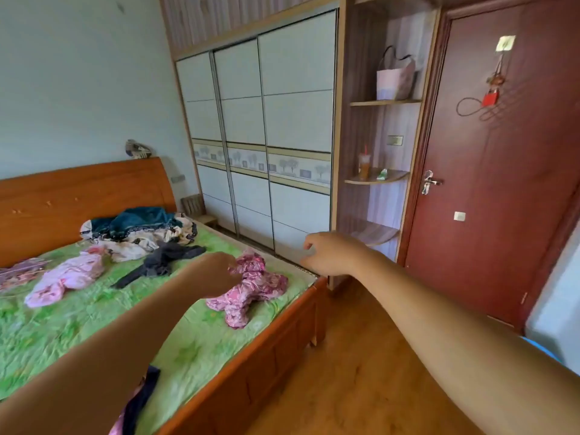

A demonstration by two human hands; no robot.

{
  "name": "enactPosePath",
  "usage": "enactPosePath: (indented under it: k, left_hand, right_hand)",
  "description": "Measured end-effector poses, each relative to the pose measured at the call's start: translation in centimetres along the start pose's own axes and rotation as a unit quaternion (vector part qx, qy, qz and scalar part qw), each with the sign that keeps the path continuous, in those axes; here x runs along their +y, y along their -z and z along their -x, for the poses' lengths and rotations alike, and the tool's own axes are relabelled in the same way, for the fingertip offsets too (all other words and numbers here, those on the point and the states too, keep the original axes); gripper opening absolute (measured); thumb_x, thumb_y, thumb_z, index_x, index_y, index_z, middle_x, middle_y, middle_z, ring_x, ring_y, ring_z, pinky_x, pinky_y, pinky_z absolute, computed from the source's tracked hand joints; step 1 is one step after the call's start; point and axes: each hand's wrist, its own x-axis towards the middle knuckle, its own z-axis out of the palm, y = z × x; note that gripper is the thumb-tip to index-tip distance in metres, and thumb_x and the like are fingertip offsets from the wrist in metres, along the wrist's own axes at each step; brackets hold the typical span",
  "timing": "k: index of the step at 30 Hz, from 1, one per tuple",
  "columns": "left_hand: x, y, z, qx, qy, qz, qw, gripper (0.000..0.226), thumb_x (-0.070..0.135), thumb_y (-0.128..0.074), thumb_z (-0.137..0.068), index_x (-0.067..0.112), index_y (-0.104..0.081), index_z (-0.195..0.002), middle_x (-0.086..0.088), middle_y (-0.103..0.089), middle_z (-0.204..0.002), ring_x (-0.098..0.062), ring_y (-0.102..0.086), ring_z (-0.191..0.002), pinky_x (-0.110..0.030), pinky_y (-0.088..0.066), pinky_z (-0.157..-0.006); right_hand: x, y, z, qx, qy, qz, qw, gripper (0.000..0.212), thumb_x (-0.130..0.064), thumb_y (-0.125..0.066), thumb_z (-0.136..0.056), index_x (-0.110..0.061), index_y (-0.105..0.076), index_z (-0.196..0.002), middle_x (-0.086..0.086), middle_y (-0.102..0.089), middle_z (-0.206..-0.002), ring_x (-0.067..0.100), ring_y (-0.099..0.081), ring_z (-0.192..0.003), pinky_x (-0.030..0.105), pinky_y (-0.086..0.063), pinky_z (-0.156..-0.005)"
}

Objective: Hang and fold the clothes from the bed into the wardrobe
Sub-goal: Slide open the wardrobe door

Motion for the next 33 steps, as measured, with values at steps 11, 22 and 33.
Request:
enactPosePath:
  k: [11, 22, 33]
  left_hand:
    - [12.6, -2.9, -13.7, -0.020, -0.034, 0.029, 0.999, 0.046, 0.038, -0.054, -0.096, 0.023, -0.056, -0.139, -0.002, -0.058, -0.141, -0.023, -0.054, -0.128, -0.035, -0.044, -0.106]
    - [17.0, -7.5, -29.7, -0.056, -0.065, 0.027, 0.996, 0.048, 0.042, -0.053, -0.097, 0.022, -0.055, -0.140, -0.005, -0.058, -0.140, -0.025, -0.055, -0.128, -0.035, -0.044, -0.104]
    - [17.2, -9.2, -52.8, -0.071, -0.099, 0.013, 0.992, 0.050, 0.047, -0.048, -0.094, 0.030, -0.049, -0.142, 0.002, -0.053, -0.146, -0.021, -0.051, -0.131, -0.044, -0.046, -0.107]
  right_hand:
    - [14.8, 2.4, -5.1, -0.002, -0.047, 0.004, 0.999, 0.037, -0.049, -0.056, -0.089, -0.031, -0.057, -0.121, -0.001, -0.061, -0.123, 0.022, -0.059, -0.105, 0.043, -0.053, -0.089]
    - [25.6, 0.8, -16.3, 0.002, -0.073, -0.003, 0.997, 0.031, -0.043, -0.057, -0.093, -0.021, -0.063, -0.114, 0.003, -0.066, -0.106, 0.019, -0.062, -0.089, 0.038, -0.055, -0.081]
    - [34.7, 1.5, -36.2, 0.004, -0.119, -0.009, 0.993, 0.038, -0.050, -0.054, -0.092, -0.025, -0.062, -0.120, -0.002, -0.064, -0.111, 0.016, -0.059, -0.094, 0.034, -0.054, -0.086]
